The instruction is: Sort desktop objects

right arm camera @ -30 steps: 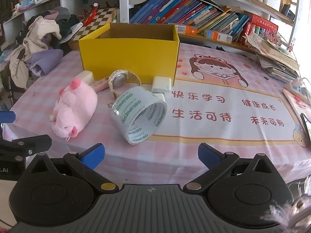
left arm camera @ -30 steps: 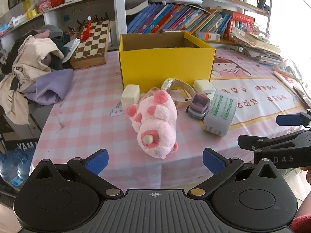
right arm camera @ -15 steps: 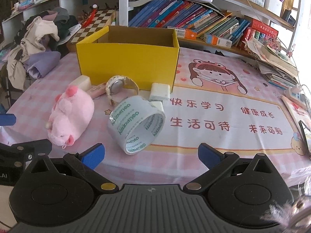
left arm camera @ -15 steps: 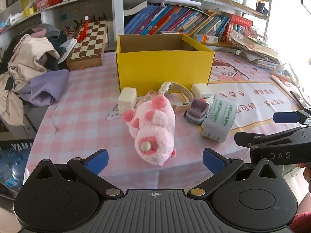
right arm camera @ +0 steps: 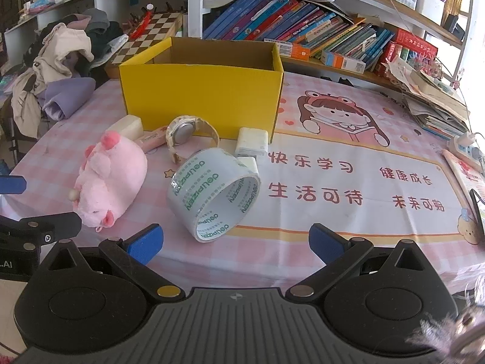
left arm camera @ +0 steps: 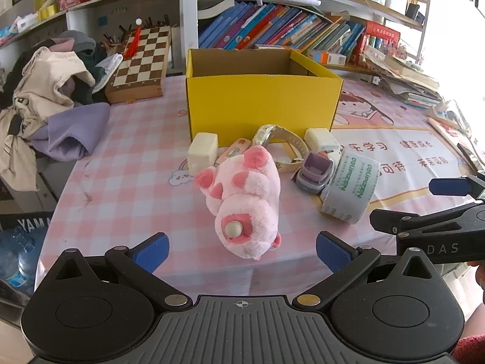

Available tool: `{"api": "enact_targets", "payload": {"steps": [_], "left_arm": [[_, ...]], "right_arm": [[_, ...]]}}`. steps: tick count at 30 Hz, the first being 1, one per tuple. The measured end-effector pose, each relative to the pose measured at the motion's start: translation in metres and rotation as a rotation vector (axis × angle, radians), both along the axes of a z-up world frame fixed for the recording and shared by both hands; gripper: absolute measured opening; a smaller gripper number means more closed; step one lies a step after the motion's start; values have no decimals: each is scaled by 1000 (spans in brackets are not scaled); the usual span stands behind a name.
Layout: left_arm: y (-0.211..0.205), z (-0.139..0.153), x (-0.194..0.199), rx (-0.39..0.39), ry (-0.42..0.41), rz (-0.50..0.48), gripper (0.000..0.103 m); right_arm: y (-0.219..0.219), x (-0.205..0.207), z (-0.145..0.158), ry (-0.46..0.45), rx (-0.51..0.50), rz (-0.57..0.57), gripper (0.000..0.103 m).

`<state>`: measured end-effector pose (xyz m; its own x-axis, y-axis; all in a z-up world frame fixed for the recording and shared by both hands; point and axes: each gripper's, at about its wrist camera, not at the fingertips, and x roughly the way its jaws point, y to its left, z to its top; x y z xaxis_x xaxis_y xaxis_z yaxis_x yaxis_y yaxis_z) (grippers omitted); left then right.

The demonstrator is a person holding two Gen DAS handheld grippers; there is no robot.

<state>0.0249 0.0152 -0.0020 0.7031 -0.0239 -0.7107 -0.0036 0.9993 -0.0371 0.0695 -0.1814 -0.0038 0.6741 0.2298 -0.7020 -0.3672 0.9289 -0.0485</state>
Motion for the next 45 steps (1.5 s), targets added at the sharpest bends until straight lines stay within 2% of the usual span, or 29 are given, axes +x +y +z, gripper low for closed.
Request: {"api": "enact_targets", "payload": {"steps": [45], "left_arm": [[-2, 2, -4, 21, 10, -3, 103]], "right_arm": [[-4, -5, 1, 6, 15, 5, 103]]}}
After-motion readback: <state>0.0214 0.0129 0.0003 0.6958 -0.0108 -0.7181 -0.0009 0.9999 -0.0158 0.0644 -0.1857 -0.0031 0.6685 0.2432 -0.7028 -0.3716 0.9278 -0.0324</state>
